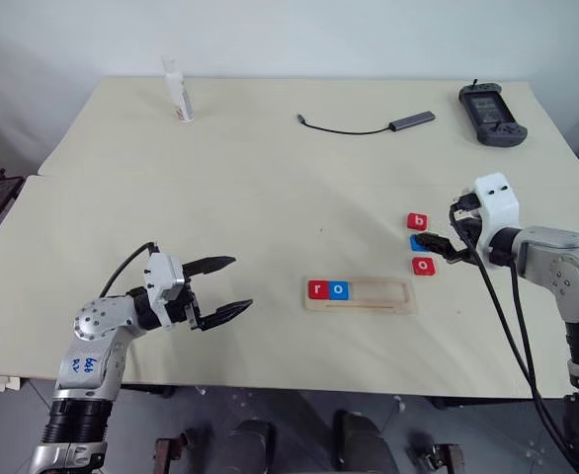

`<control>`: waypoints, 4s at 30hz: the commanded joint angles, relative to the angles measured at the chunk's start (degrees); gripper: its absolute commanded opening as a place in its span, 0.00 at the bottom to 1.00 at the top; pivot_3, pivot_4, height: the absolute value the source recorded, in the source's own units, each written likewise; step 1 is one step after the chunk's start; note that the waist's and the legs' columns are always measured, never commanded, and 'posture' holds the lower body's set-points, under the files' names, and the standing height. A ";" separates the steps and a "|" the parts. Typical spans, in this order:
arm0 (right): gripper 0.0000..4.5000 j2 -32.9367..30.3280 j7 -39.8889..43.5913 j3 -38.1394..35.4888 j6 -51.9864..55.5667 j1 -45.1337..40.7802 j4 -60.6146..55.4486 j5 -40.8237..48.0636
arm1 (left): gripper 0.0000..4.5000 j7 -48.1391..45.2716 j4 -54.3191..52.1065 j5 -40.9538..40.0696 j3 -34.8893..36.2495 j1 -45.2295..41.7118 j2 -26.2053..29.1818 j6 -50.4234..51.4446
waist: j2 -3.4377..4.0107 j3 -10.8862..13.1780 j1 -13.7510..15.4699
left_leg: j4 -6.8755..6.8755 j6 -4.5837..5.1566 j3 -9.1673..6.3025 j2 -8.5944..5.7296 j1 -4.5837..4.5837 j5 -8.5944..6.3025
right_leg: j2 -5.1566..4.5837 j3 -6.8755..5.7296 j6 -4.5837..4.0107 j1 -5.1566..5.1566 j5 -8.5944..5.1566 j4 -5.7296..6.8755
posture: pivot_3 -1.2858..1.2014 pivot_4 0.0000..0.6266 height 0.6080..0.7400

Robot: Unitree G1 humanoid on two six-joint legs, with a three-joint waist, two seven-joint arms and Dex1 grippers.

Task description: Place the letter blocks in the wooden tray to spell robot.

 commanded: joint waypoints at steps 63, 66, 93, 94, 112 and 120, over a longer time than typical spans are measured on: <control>0.34 25.78 -13.99 -22.83 30.00 17.85 -41.66 -6.72 | 1.00 -8.36 7.74 -0.12 -9.64 -11.83 -5.49 -1.32 | 0.00 -0.02 -1.08 | 0.09 -0.03 0.23 -0.07 -0.29 0.02 | 0.06 0.38 0.00 -0.66 0.00 0.61 | 0.52 0.24 1.00; 0.41 29.17 -15.21 -22.88 30.00 18.32 -42.94 -7.32 | 1.00 -9.25 7.75 -0.27 -9.84 -12.10 -5.50 -1.02 | 0.01 -0.03 -1.19 | 0.10 -0.04 0.27 -0.09 -0.28 0.02 | 0.05 0.43 0.00 -0.70 0.00 0.68 | 0.52 0.24 1.00; 0.99 -11.55 43.62 4.05 -44.68 16.56 8.24 -16.17 | 1.00 -10.41 0.15 -0.64 -8.35 -8.15 -1.17 -0.25 | -0.16 0.03 -1.12 | 0.09 0.00 0.58 0.00 -0.07 0.03 | 0.05 0.49 0.02 -0.58 0.01 0.41 | 0.52 0.24 1.00; 0.95 -11.07 43.87 5.03 -44.30 15.57 9.06 -16.46 | 1.00 -9.84 -0.52 -0.74 -8.01 -7.48 -0.88 -0.07 | -0.16 0.03 -1.12 | 0.11 -0.01 0.58 0.02 -0.07 0.02 | 0.06 0.49 0.02 -0.58 0.01 0.39 | 0.52 0.24 1.00; 0.33 -9.60 52.37 10.84 -43.58 3.96 3.60 -14.47 | 1.00 -6.69 -3.49 -0.99 -6.75 -4.04 0.63 -0.27 | -0.26 -0.03 -1.15 | 0.14 -0.06 0.58 0.06 -0.07 0.02 | 0.08 0.49 0.02 -0.62 0.01 0.41 | 0.52 0.24 1.00; 0.33 -1.22 48.43 20.78 -34.82 -3.80 0.53 -19.10 | 1.00 -4.25 -6.83 -0.79 -6.64 -0.65 0.53 0.21 | -0.26 -0.03 -0.86 | 0.14 -0.06 0.50 0.02 -0.15 0.01 | 0.03 0.45 0.01 -0.64 0.01 0.39 | 0.52 0.24 1.00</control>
